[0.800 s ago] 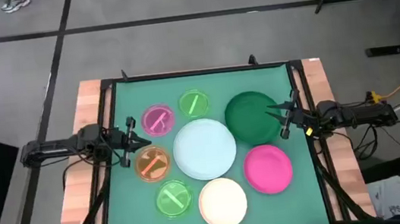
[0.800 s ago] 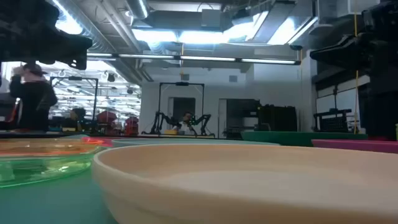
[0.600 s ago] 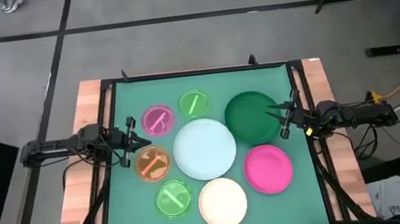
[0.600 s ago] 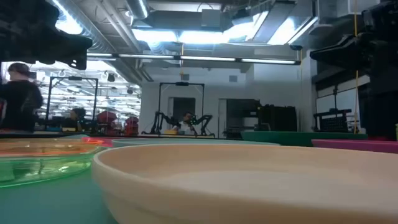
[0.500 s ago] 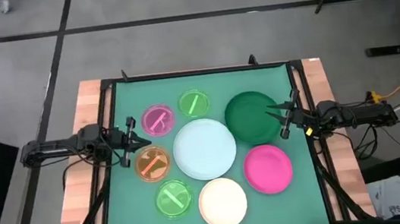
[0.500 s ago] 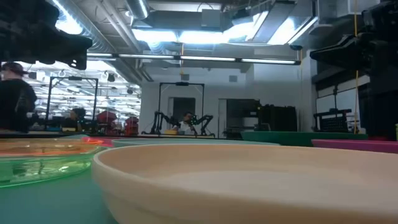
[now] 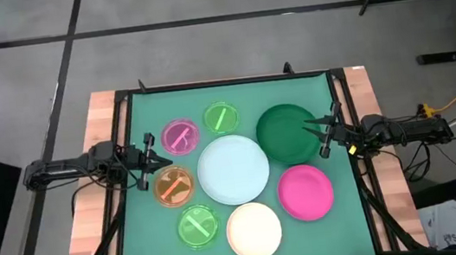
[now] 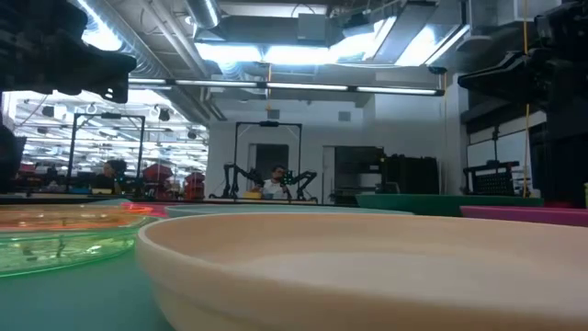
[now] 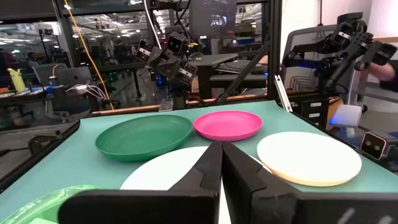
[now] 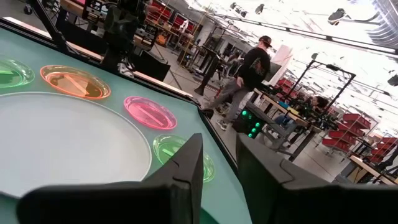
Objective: Stack plastic plates
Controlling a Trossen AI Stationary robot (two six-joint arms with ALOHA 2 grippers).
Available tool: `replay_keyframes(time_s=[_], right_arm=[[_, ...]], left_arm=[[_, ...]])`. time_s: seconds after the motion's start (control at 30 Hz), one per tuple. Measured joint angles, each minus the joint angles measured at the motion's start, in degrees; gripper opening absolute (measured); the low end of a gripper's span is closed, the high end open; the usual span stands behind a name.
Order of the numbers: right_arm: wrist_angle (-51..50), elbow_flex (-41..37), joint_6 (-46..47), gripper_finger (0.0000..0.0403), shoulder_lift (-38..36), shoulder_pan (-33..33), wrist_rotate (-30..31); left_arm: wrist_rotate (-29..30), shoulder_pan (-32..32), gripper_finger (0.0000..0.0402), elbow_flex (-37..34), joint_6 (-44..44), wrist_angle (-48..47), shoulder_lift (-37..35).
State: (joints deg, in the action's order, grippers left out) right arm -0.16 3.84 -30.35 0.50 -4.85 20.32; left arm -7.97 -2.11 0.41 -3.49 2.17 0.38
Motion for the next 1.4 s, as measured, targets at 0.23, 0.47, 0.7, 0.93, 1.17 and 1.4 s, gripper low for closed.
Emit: replay_keyframes(time_s=[0.23,0.47,0.7,0.93,1.17,1.4], right_arm=[[0.0,0.0,0.0,0.0088,0.0,0.0,0.0],[0.0,0.0,0.0,0.0088,0.0,0.0,0.0],[0.0,0.0,0.0,0.0088,0.0,0.0,-0.4],[0.0,0.0,9.8,0.0088,0.0,0.0,-5.1],[-0.8,0.0,19.9,0.0088,0.0,0.0,-13.3],[3.4,0.0,35.4,0.0088,0.0,0.0,-12.3]], left_arm=[[0.0,0.0,0.0004,0.0,0.0,0.0,0.0],[0.0,0.0,0.0004,0.0,-0.1,0.0,0.0],[0.0,0.0,0.0004,0.0,0.0,0.0,0.0],[0.0,0.0,0.0004,0.0,0.0,0.0,0.0],[0.0,0.0,0.0004,0.0,-0.1,0.0,0.0],[0.0,0.0,0.0004,0.0,-0.1,0.0,0.0]])
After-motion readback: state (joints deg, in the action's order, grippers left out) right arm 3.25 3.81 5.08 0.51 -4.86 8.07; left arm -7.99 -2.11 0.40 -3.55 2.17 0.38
